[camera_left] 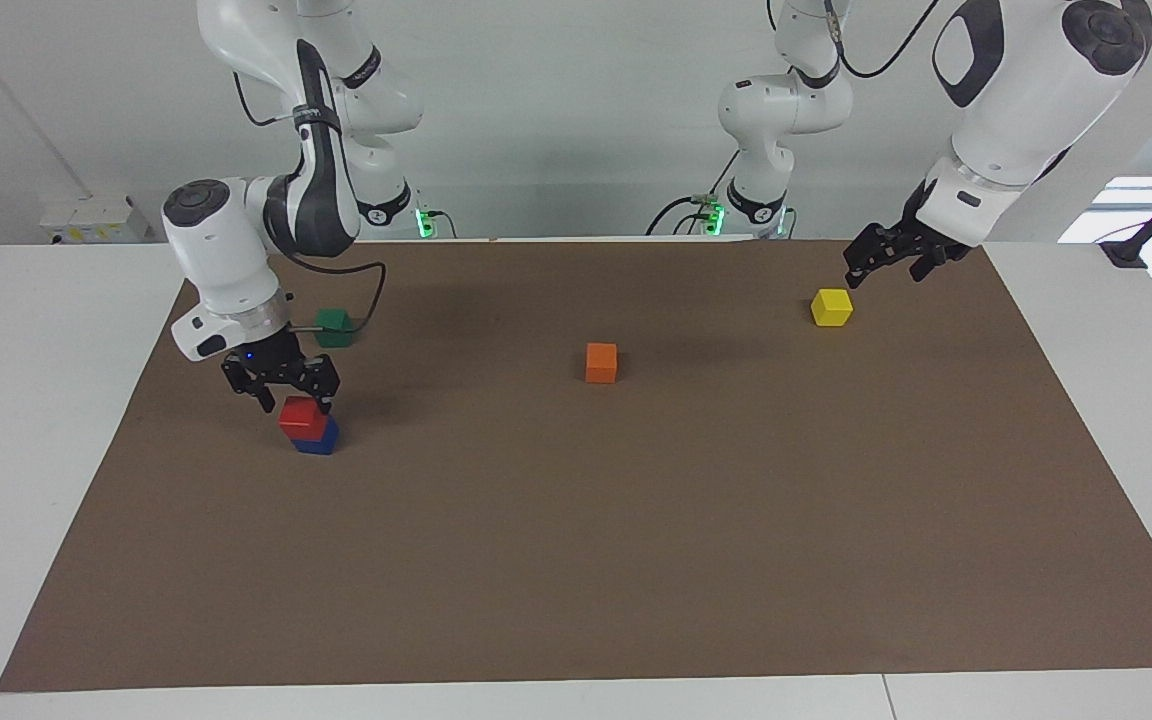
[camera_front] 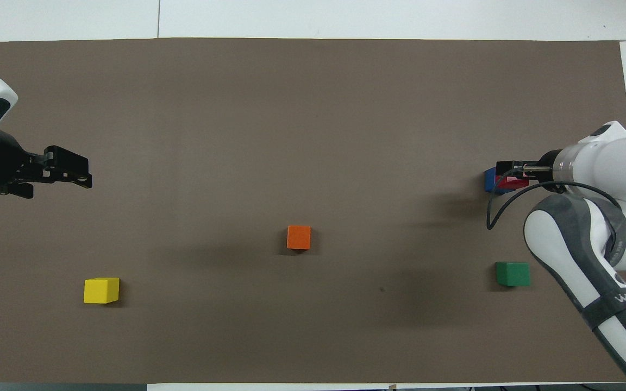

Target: Transfer red block to right arm and stack on blue block

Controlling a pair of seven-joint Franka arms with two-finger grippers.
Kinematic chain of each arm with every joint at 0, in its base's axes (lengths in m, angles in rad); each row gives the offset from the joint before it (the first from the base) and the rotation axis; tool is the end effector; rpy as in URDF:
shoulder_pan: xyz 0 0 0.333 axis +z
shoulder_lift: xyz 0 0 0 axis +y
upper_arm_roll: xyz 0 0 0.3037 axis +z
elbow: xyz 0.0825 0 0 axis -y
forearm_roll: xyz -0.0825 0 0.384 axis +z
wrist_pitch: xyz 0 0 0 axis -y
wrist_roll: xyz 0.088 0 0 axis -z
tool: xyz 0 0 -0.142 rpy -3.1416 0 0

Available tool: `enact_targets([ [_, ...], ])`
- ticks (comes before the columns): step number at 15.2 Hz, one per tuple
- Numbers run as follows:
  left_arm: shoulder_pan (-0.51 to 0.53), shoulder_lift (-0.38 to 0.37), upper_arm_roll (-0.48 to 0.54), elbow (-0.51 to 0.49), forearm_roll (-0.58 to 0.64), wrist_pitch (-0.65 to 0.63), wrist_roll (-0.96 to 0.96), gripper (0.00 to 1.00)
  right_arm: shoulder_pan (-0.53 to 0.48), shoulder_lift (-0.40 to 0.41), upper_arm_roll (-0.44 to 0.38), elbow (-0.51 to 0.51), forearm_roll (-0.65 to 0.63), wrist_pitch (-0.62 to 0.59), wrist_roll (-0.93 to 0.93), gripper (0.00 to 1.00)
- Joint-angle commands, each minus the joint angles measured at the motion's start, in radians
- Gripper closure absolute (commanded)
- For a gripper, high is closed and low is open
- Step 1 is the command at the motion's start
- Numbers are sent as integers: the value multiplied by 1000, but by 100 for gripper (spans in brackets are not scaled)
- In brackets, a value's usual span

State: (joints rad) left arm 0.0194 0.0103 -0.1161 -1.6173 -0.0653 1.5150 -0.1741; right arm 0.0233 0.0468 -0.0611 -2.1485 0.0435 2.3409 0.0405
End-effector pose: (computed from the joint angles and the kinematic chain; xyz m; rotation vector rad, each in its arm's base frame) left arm 0.5417 -0.0619 0.5458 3.0830 0.1193 -0.1861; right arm 0.5637 -0.0195 0.3473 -3.0983 0.1644 -0.2264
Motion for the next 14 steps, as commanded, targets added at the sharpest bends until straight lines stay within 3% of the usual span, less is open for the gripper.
enact_targets([
  [1, -12, -10, 10, -3, -10, 4, -5, 0, -2, -2, 9, 125, -14, -186, 36, 6],
  [9, 4, -26, 9, -12, -10, -1, -5, 0, -3, -16, 29, 432, -14, -608, 13, 5],
  [14, 2, -24, 7, -12, -10, -1, -5, 0, -2, -60, 29, 490, -24, -695, 10, 1],
])
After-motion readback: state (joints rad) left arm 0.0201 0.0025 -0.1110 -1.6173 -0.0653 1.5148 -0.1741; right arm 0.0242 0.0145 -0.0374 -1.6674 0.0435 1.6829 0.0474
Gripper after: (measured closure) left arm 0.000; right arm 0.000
